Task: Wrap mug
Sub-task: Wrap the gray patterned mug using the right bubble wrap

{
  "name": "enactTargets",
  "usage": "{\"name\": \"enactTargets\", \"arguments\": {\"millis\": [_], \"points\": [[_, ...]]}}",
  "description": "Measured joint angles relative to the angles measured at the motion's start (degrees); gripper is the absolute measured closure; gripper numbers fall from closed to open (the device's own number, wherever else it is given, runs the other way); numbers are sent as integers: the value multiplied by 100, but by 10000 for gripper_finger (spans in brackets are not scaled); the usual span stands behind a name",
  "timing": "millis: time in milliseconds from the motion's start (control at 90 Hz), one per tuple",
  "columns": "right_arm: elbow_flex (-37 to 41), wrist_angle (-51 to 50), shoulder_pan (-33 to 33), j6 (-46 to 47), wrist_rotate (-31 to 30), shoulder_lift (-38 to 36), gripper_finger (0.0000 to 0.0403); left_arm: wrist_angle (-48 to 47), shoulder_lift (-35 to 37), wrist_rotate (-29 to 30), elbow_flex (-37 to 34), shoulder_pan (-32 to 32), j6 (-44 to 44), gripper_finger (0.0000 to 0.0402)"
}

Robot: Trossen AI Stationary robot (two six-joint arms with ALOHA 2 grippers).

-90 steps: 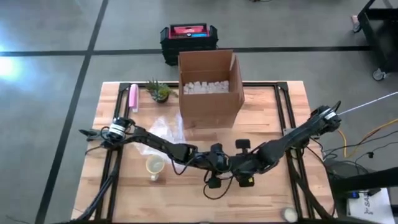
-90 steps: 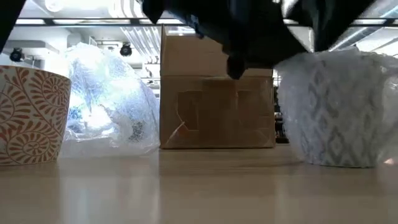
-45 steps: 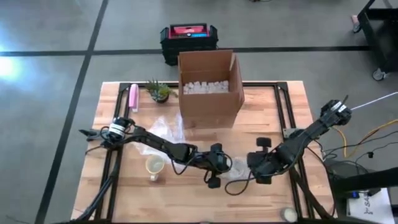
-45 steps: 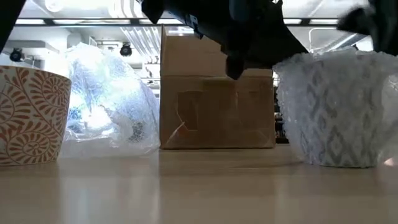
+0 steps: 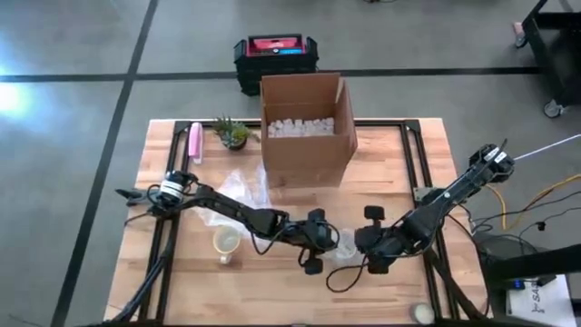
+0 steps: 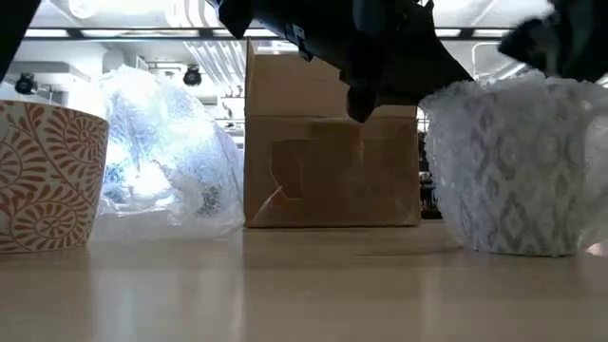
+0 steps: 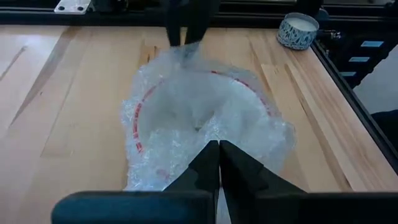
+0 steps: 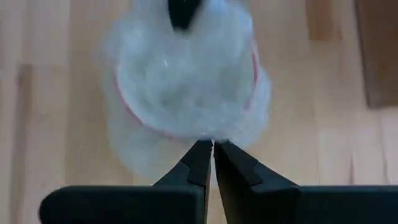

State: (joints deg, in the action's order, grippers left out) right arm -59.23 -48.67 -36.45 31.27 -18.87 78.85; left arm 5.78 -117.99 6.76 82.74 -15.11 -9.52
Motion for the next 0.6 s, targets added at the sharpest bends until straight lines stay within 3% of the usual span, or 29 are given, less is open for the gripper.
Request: {"name": "enactTargets", "arguments": {"millis": [267, 600], "points": [[285, 798, 257, -337, -10, 7, 396, 14, -2, 27, -2, 2, -82, 402], [225, 1086, 790, -715, 1006, 933, 396, 29, -2, 28, -1, 2, -87, 402]]}}
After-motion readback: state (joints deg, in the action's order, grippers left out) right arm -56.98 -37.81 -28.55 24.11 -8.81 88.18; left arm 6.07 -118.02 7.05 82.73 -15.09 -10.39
